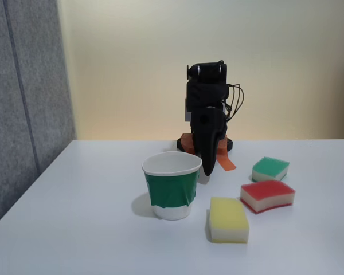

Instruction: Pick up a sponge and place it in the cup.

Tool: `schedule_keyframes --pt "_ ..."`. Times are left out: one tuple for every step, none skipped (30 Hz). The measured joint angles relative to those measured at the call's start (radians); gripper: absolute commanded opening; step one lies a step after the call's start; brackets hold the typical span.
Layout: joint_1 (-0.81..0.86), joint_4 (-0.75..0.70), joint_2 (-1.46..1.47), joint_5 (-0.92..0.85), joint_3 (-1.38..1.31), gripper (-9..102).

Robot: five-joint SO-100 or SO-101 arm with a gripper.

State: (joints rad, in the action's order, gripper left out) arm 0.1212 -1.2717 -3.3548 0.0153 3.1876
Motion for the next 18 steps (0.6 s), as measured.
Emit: schedule_keyframes --pt "0.000 0.000 0.000 0.000 0.000 1" --pt "-0.009 0.000 0.000 0.000 0.000 0" --pt "-0.026 0.000 0.000 0.000 0.000 0" --pt "-0.038 0.000 0.000 0.000 0.000 0" --pt "-0.037 0.000 0.000 0.000 0.000 0" --pt "-0.034 0.000 0.000 0.000 0.000 0" --pt "-0.029 0.000 0.000 0.000 0.000 0" --pt "-0.028 0.000 0.000 0.000 0.000 0" --pt "-0.031 0.000 0.000 0.000 0.000 0" --pt "-0.034 0.000 0.000 0.000 0.000 0" --pt "-0.034 0.000 0.000 0.000 0.000 0" --pt "-0.034 0.000 0.000 0.000 0.000 0" --pt "-0.034 0.000 0.000 0.000 0.000 0" --pt "-0.034 0.000 0.000 0.000 0.000 0" --pt "-0.034 0.000 0.000 0.000 0.000 0" --pt "-0.034 0.000 0.000 0.000 0.000 0" --pt "-0.034 0.000 0.000 0.000 0.000 0" --pt "-0.034 0.000 0.000 0.000 0.000 0"
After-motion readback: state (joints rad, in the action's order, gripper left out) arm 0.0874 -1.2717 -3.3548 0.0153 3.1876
